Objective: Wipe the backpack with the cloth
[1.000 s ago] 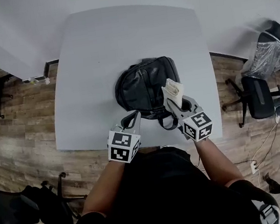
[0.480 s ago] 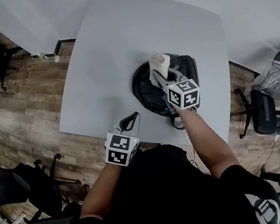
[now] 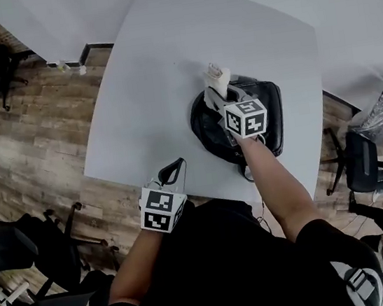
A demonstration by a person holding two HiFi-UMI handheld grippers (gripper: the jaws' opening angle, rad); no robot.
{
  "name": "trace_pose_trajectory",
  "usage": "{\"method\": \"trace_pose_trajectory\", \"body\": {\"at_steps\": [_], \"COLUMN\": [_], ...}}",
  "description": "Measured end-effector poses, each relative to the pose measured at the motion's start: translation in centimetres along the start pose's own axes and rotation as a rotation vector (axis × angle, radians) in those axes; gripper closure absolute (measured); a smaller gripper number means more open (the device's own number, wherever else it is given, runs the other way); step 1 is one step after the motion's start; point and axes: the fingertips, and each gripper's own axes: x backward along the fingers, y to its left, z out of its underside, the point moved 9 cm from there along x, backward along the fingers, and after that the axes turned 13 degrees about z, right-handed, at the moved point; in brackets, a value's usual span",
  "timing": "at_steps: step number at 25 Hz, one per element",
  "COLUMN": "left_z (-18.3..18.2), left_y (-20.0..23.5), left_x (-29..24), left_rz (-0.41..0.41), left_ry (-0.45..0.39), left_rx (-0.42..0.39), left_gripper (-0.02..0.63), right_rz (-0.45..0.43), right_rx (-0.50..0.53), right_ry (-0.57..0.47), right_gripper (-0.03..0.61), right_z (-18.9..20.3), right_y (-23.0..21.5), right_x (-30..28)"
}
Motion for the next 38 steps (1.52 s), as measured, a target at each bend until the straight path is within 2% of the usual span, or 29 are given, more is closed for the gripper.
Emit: {"method": "trace_pose_trajectory", "body": {"at_steps": [12, 38], "left_z": [-0.6, -2.4], "left_y": [1.5, -3.5], "left_x": [-0.9, -4.9], "left_rz": [-0.003, 0.06], "left_ry": [-0.012, -0.004], "left_rx": [0.012, -0.032], "left_gripper": [0.606, 0.607], "right_rz": [0.027, 0.129], "right_rx": [0.025, 0.016], "right_ry": [-0.006, -0.073], "right_gripper": [0.491, 0.491], "right_z": [-0.5, -2.2], "right_y": [-1.2, -8.2], "right_x": [-0.3, 4.9]}}
